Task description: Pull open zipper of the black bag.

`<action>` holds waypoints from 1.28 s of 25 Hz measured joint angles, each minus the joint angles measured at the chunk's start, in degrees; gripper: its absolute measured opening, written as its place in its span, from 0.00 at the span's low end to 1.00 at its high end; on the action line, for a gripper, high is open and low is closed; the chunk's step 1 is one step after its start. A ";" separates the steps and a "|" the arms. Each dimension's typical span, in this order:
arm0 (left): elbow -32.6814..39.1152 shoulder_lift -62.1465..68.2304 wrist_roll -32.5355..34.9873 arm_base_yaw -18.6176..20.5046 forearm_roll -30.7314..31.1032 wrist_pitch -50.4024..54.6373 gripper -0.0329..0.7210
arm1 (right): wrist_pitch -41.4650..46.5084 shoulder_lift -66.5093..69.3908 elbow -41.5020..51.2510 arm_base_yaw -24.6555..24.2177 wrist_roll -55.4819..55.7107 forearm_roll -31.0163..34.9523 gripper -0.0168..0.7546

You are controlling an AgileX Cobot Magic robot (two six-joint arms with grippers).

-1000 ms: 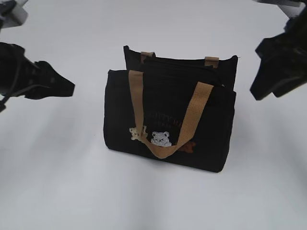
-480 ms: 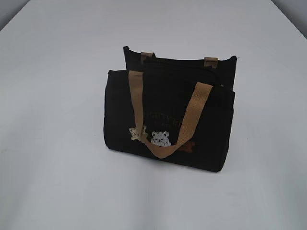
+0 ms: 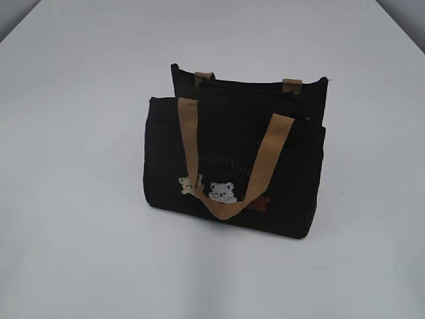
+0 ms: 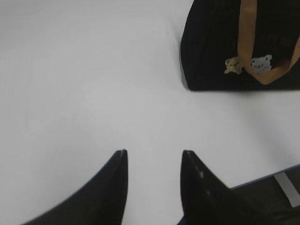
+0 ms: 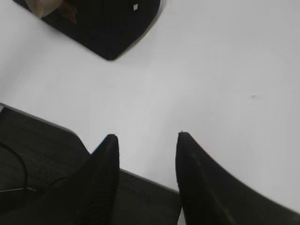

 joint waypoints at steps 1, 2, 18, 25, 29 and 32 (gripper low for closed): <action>0.00 -1.73 0.00 0.00 0.00 0.06 0.42 | -0.56 -1.29 0.06 0.00 -0.32 -0.06 0.44; 0.00 -3.16 0.00 0.00 0.00 0.06 0.42 | -1.78 -2.40 0.40 0.00 -0.60 -0.06 0.44; 0.00 -6.23 0.00 0.00 0.43 0.23 0.36 | -5.62 -3.99 1.97 0.00 0.10 -0.19 0.35; 0.00 -6.23 0.00 4.77 0.43 0.23 0.36 | -5.86 -3.99 2.02 -2.95 0.15 -0.13 0.35; 0.00 -6.23 0.00 14.11 0.43 0.23 0.36 | -5.97 -3.99 2.02 -9.84 0.22 -0.13 0.35; 0.00 -6.23 0.00 15.73 0.43 0.23 0.36 | -5.97 -3.99 2.02 -11.36 0.22 -0.13 0.35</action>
